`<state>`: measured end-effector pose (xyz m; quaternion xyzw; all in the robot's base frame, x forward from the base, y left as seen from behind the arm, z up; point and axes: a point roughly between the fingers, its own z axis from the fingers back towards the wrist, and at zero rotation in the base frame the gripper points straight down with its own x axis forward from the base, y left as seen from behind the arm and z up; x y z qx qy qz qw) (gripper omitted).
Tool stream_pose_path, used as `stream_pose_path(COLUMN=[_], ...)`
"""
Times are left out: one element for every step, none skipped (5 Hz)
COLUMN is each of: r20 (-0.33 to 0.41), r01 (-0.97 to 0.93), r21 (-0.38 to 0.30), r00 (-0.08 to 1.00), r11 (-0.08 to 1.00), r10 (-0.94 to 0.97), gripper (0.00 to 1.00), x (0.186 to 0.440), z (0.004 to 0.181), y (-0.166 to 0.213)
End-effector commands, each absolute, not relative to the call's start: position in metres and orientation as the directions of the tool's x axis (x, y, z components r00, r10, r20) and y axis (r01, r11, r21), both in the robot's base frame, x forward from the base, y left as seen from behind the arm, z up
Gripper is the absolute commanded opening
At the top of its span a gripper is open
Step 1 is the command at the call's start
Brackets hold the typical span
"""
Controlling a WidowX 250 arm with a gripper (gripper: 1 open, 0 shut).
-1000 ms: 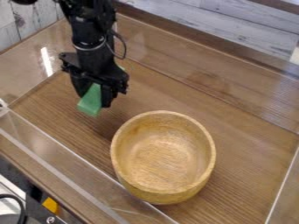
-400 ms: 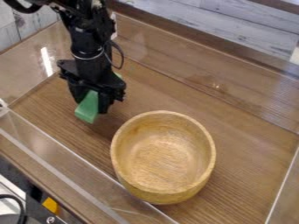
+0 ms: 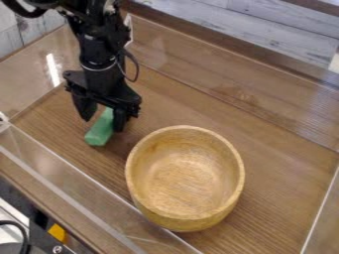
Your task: Remove the green block from inside the brown bowl and put it on the table
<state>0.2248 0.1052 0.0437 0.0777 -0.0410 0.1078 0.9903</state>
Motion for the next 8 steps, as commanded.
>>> stream_pose_path(r20=[0.118, 0.117, 0.117, 0.117, 0.121, 0.127, 0.134, 0.141], r01=[-0.228, -0.235, -0.243, -0.254, -0.269, -0.283, -0.295, -0.306], r21=[0.15, 0.152, 0.153, 0.15, 0.145, 0.142, 0.137, 0.132], r00=[0.97, 0.969, 0.967, 0.964, 0.96, 0.956, 0.951, 0.947], r11=[0.962, 0.96, 0.958, 0.956, 0.952, 0.949, 0.946, 0.943], r10=[0.211, 0.219, 0.227, 0.238, 0.252, 0.266, 0.278, 0.288], gripper=[1.0, 1.0, 1.0, 1.0, 1.0, 1.0, 1.0, 1.0], x=[0.228, 0.229, 0.23, 0.233, 0.238, 0.243, 0.247, 0.251], z=[0.052, 0.054, 0.057, 0.06, 0.063, 0.064, 0.065, 0.066], y=[0.108, 0.111, 0.115, 0.119, 0.122, 0.126, 0.128, 0.129])
